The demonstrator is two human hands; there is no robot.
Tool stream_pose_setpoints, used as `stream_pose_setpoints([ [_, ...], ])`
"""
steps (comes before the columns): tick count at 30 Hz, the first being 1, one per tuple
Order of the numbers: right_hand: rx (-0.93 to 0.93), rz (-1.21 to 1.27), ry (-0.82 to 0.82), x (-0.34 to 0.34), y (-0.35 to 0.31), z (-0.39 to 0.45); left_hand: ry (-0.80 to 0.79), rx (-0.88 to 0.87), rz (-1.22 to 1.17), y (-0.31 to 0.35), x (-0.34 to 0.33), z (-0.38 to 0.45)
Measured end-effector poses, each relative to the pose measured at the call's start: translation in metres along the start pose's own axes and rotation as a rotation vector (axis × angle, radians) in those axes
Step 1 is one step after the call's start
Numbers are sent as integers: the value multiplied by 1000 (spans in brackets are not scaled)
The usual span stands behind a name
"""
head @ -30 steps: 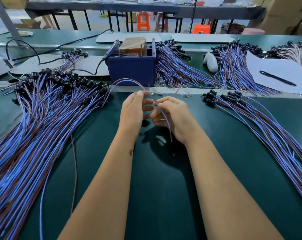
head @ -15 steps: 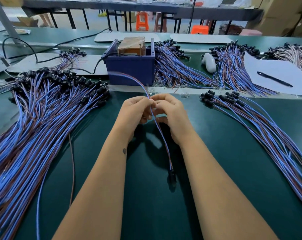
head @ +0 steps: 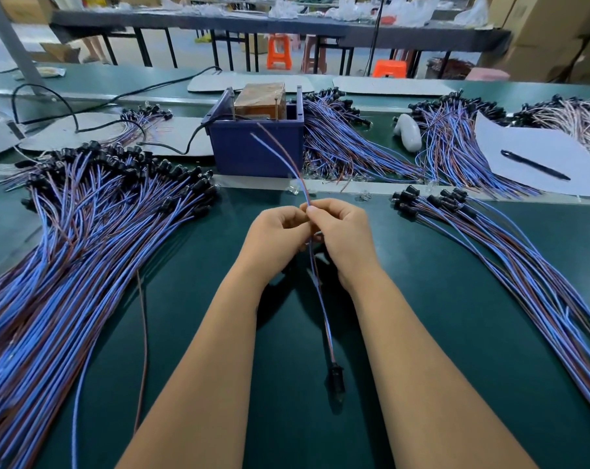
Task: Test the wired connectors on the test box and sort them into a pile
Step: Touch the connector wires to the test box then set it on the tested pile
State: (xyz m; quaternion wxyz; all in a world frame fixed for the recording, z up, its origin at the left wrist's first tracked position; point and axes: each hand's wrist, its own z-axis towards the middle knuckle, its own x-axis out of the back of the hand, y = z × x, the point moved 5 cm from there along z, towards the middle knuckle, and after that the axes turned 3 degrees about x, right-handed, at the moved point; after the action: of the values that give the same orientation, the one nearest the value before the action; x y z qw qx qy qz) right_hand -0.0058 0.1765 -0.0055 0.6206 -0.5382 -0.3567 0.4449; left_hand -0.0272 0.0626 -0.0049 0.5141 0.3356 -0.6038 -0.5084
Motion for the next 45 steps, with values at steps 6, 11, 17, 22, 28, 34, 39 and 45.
stream_pose_setpoints([
  [6, 6, 7, 111, 10, 1, 2, 3, 4, -103, -7, 7, 6],
  [11, 28, -22, 126, 12, 0, 2, 90, 44, -175, -13, 13, 10],
  [17, 90, -112, 103, 9, -2, 1, 222, -6, -148, -13, 22, 10],
  [22, 109, -134, 71, 6, -3, 1, 342, 3, -188, -15, 34, 10],
  [28, 88, -126, 40, 2, -3, 1, 390, 24, -231, -14, 39, 7],
  [34, 104, -244, 37, 2, 1, 5, 376, 40, -254, -14, 37, 8],
  [39, 138, -304, 36, 2, 0, 9, 466, 118, -253, -23, 42, 10],
  [45, 176, -320, 46, 2, -3, 11, 483, 166, -212, -25, 43, 16],
])
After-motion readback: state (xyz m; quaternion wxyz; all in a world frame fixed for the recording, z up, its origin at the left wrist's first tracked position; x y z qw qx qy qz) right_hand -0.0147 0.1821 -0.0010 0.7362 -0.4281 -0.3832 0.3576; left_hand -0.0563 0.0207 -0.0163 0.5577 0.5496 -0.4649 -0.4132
